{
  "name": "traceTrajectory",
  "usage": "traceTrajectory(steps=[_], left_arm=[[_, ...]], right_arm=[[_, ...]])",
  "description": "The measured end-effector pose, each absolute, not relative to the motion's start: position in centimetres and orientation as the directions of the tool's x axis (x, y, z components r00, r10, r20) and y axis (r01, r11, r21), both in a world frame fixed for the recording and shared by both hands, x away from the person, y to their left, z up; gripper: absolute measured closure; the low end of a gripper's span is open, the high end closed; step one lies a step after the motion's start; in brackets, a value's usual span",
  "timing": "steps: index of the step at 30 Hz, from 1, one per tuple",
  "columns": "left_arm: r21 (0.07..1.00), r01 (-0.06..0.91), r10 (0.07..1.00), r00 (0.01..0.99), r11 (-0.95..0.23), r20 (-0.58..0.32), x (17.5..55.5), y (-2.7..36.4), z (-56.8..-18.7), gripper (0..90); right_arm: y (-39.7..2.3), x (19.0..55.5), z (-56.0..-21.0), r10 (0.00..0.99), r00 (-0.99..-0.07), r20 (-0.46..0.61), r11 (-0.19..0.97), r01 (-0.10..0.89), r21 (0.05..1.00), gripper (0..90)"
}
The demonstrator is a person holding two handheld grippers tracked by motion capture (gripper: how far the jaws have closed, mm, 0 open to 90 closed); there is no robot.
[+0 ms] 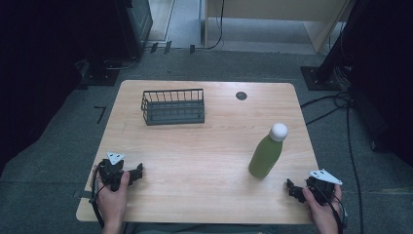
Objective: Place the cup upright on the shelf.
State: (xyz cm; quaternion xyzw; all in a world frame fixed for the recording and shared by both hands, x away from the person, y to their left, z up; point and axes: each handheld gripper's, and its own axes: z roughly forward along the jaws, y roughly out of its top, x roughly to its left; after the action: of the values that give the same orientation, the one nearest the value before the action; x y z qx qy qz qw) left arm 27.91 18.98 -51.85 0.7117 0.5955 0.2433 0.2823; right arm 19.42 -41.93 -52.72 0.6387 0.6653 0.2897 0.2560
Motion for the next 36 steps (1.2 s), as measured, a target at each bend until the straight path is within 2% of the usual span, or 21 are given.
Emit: traceTrajectory(steps=[4,13,23,36], left_arm=[[0.691,0.71,0.985,0.173,-0.132,0.01,27.9,19.0,-51.9,2.5],[0.691,0.71,0.985,0.173,-0.132,0.01,27.9,19.0,-51.9,2.5],[0.691,0.71,0.985,0.173,-0.132,0.011,27.9,19.0,-51.9,2.5],[0.691,0.71,0.985,0.173,-0.132,0.01,27.9,19.0,-51.9,2.5]], right_arm=[[-41.7,19.3,-52.7,0.998,-0.057,0.037,0.014,0.703,0.711,0.0],[-40.1,18.9,-50.8,0.984,-0.143,0.105,0.015,0.654,0.756,0.0],[-38.1,19.5,-48.4,0.971,-0.212,0.108,0.047,0.615,0.787,0.0],[-35.5,20.2,-47.1,0.945,-0.301,0.129,0.069,0.568,0.82,0.0]])
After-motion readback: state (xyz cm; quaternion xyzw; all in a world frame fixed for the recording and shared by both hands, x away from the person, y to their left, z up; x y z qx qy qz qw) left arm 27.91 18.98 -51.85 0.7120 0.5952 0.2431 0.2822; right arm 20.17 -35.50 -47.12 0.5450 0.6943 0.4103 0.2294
